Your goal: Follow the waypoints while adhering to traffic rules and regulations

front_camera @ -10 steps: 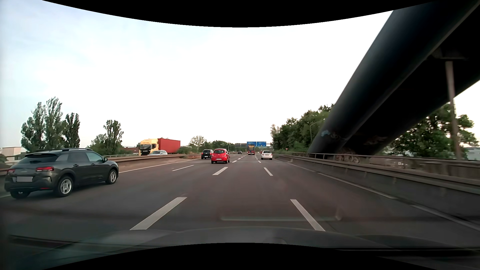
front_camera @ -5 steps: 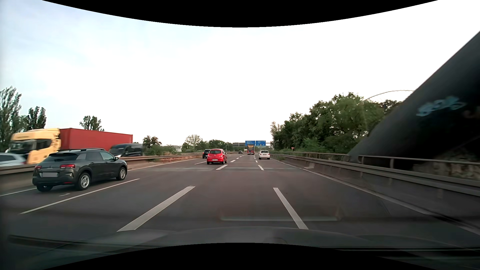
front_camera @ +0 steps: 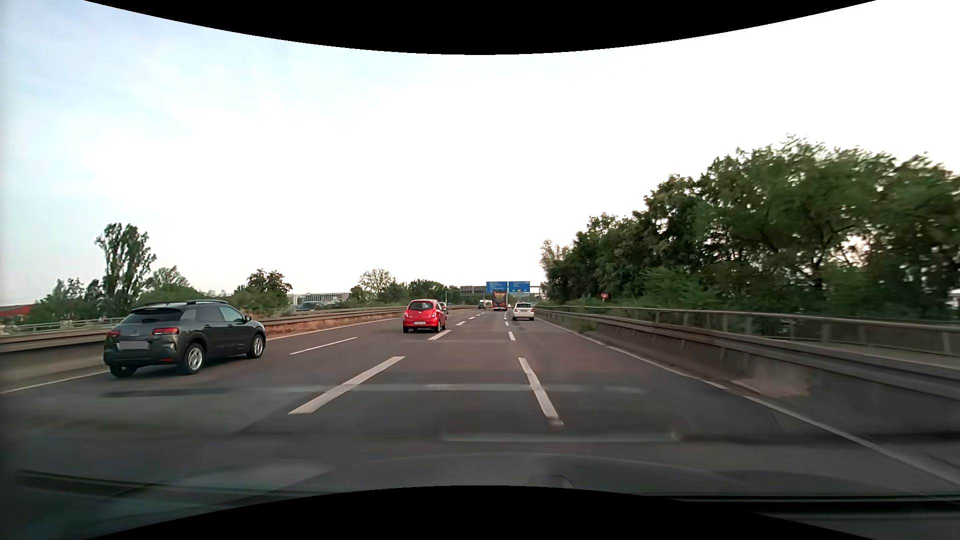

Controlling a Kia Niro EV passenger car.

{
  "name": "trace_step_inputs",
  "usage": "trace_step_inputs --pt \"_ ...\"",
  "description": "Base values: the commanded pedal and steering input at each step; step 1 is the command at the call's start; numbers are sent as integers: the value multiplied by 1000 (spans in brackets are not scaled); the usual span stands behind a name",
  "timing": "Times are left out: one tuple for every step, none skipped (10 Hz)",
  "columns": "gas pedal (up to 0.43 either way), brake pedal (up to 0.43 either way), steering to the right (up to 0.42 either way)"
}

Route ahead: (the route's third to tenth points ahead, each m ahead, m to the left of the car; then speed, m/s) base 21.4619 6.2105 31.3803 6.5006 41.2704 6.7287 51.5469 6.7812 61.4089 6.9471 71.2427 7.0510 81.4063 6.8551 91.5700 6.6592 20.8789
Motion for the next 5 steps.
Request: trace_step_inputs --pt "197 0 1" --pt "189 0 1" --pt "177 0 1" --pt "157 0 1" --pt "157 0 1"
